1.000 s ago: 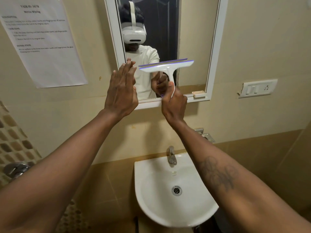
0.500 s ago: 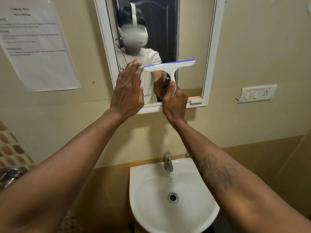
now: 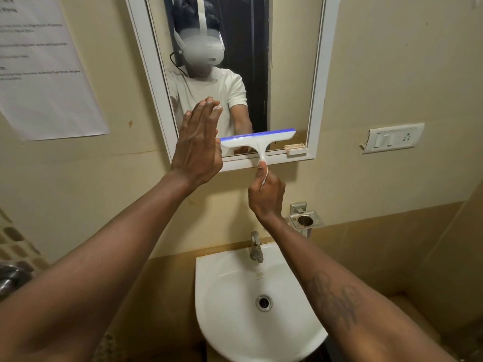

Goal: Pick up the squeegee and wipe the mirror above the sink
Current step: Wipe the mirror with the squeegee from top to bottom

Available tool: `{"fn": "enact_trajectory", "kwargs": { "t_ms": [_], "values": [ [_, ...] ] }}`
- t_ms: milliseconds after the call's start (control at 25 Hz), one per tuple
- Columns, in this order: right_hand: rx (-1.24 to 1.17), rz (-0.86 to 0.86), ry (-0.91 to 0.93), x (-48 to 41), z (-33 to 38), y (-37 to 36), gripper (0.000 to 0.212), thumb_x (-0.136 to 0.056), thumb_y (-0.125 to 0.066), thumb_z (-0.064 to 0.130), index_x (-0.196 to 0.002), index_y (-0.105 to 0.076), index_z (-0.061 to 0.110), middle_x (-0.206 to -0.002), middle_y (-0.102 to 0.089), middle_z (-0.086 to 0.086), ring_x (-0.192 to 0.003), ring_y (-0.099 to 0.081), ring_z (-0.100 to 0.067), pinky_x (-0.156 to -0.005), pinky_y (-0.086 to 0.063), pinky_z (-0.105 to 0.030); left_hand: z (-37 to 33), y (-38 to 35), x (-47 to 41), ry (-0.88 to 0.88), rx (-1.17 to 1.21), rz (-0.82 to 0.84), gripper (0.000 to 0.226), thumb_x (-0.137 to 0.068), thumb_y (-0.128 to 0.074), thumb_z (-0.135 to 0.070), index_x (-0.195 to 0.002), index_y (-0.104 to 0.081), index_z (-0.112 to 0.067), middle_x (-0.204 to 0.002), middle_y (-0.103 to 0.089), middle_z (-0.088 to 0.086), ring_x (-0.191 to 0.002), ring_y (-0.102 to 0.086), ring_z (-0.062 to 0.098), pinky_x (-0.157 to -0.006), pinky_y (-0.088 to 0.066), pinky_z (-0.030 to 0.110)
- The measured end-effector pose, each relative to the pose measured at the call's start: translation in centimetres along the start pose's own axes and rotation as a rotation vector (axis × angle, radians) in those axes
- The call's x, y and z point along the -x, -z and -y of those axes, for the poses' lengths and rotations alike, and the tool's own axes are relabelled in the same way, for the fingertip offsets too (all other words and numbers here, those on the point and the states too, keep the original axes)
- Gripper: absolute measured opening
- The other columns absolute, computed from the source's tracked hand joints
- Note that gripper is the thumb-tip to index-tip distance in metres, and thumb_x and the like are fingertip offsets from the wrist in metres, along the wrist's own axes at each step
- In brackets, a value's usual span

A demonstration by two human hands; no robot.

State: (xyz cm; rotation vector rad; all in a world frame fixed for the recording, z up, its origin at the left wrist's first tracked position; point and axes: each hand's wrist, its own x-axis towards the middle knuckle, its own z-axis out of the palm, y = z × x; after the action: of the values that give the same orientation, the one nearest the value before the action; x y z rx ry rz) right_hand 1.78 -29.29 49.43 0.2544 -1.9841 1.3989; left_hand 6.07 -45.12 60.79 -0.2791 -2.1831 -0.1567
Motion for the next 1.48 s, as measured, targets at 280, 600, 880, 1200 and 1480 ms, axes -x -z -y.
{"fn": "enact_trajectory", "kwargs": {
  "t_ms": [280, 600, 880, 1200, 1480],
  "values": [
    [0.029, 0.047, -0.109, 2.5, -1.9, 0.3, 0.050, -0.107, -0.027, 0.047, -0.074, -0.052, 0.019, -0.056, -0.049, 0.006, -0.052, -0.046, -0.017, -0.054, -0.026, -0.031, -0.3, -0.3, 1.2, -0.003, -0.020, 0.047, 0.073, -0.088, -0.057, -0.004, -0.158, -0.036, -0.008, -0.171, -0.027, 0.011, -0.162, -0.018, 0.028, -0.129, -0.020, 0.056],
    [-0.001, 0.002, -0.025, 0.9, -0.2, 1.7, 0.045, -0.110, -0.037, 0.041, -0.076, -0.054, 0.017, -0.055, -0.048, 0.006, -0.049, -0.046, -0.020, -0.051, -0.027, -0.030, -0.6, 0.4, 0.8, -0.027, -0.009, 0.022, 0.075, -0.086, -0.057, -0.003, -0.158, -0.035, -0.007, -0.172, -0.025, 0.012, -0.162, -0.017, 0.028, -0.130, -0.018, 0.055],
    [-0.065, -0.127, 0.145, -7.2, 5.7, 2.3, 0.046, -0.110, -0.039, 0.037, -0.092, -0.070, 0.008, -0.075, -0.072, -0.006, -0.063, -0.056, 0.000, -0.052, -0.035, -0.010, -1.4, 1.5, -1.4, -0.042, -0.055, -0.027, 0.073, -0.088, -0.054, -0.005, -0.158, -0.035, -0.005, -0.171, -0.025, 0.016, -0.161, -0.019, 0.032, -0.130, -0.017, 0.055],
    [-0.070, -0.137, 0.152, -11.9, 8.1, 1.9, 0.048, -0.111, -0.038, 0.035, -0.091, -0.075, 0.012, -0.075, -0.072, 0.000, -0.057, -0.052, -0.005, -0.053, -0.032, -0.012, -1.6, 1.9, -2.2, -0.069, -0.111, -0.057, 0.073, -0.088, -0.056, -0.007, -0.158, -0.036, -0.006, -0.170, -0.027, 0.015, -0.161, -0.021, 0.031, -0.130, -0.017, 0.054],
    [-0.043, -0.099, 0.163, -9.7, 3.9, 1.6, 0.054, -0.110, -0.029, 0.042, -0.094, -0.072, 0.013, -0.080, -0.073, -0.002, -0.069, -0.066, -0.021, -0.059, -0.038, -0.025, -1.7, 0.8, -1.6, -0.073, -0.088, -0.027, 0.073, -0.088, -0.055, -0.006, -0.159, -0.034, -0.004, -0.171, -0.026, 0.016, -0.161, -0.020, 0.032, -0.129, -0.019, 0.056]
  ]
}}
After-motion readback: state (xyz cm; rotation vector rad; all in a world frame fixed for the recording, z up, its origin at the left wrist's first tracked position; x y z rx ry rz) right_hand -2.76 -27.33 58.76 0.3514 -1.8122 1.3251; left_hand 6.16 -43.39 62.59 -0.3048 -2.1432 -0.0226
